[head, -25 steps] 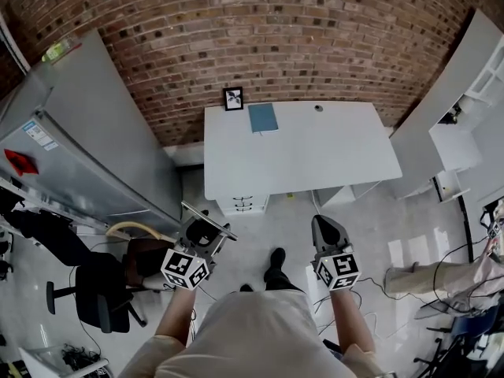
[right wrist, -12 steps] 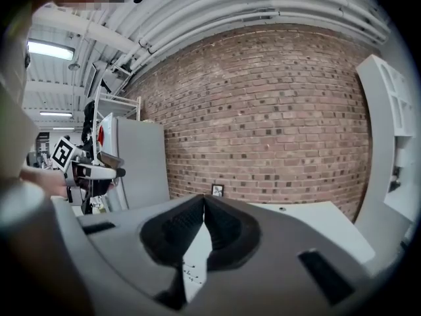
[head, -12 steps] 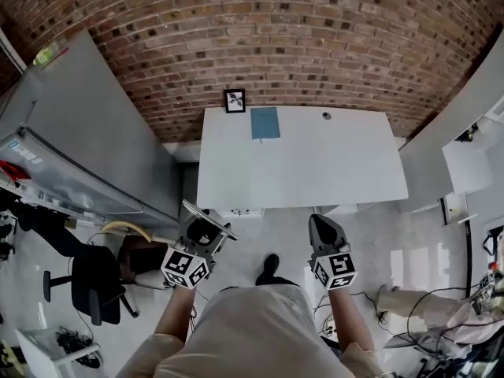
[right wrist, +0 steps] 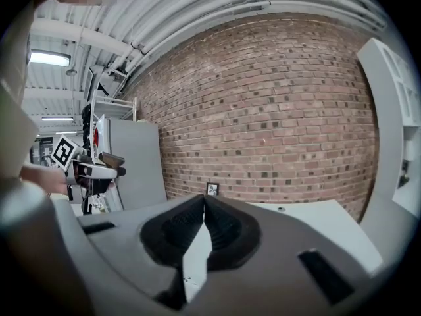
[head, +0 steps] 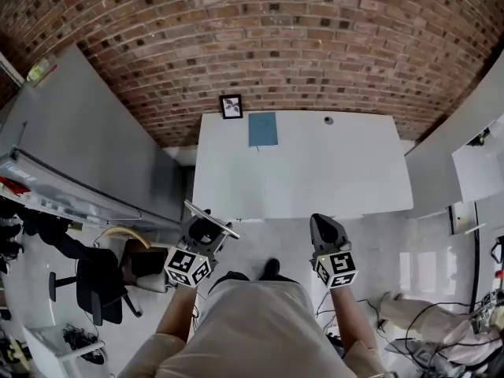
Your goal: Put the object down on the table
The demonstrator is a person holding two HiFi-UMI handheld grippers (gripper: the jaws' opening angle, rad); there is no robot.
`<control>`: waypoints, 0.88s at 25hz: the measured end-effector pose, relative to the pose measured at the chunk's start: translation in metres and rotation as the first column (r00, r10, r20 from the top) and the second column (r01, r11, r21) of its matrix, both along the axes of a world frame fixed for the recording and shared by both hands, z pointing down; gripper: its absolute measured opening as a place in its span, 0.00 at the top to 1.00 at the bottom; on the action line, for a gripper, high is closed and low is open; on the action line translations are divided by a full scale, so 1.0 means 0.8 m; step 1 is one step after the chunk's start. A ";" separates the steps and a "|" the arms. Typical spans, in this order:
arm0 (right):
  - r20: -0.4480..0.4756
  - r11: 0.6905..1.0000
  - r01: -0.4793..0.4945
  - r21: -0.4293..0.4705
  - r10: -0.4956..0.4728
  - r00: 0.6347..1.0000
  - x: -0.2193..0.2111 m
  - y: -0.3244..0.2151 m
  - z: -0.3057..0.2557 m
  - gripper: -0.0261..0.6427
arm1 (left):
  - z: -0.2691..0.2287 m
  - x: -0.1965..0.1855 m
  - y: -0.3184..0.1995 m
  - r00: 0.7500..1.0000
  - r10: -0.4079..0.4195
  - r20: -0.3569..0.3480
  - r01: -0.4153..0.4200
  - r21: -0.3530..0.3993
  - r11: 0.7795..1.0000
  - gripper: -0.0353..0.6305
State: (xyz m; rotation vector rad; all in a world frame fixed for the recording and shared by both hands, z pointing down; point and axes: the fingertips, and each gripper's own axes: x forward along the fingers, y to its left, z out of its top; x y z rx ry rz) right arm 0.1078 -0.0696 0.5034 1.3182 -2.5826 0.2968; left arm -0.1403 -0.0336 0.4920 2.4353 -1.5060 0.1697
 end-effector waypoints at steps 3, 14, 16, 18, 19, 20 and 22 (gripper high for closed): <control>0.005 1.000 -0.011 -0.016 0.011 1.000 0.011 -0.011 0.006 0.96 | 0.007 0.010 -0.018 1.000 0.014 0.011 -0.013 -0.018 1.000 0.52; 0.009 0.989 -0.107 -0.106 0.108 0.994 0.034 -0.043 0.036 0.96 | 0.038 0.036 -0.088 0.993 0.112 0.026 -0.110 -0.081 0.991 0.52; 0.012 0.986 -0.130 -0.105 0.132 0.991 0.031 -0.051 0.038 0.96 | 0.046 0.036 -0.105 0.990 0.135 0.026 -0.132 -0.091 0.987 0.53; 0.012 0.980 -0.162 -0.112 0.164 0.986 0.029 -0.055 0.041 0.96 | 0.055 0.035 -0.119 0.985 0.169 0.040 -0.164 -0.104 0.981 0.52; 0.011 0.977 -0.179 -0.117 0.182 0.983 0.029 -0.057 0.043 0.96 | 0.061 0.035 -0.127 0.981 0.188 0.050 -0.182 -0.111 0.977 0.52; 0.012 0.973 -0.196 -0.120 0.199 0.980 0.029 -0.060 0.045 0.96 | 0.067 0.034 -0.135 0.977 0.207 0.060 -0.198 -0.119 0.973 0.52; 0.013 0.966 -0.229 -0.118 0.232 0.973 0.030 -0.069 0.049 0.96 | 0.079 0.033 -0.152 0.968 0.239 0.073 -0.228 -0.134 0.964 0.52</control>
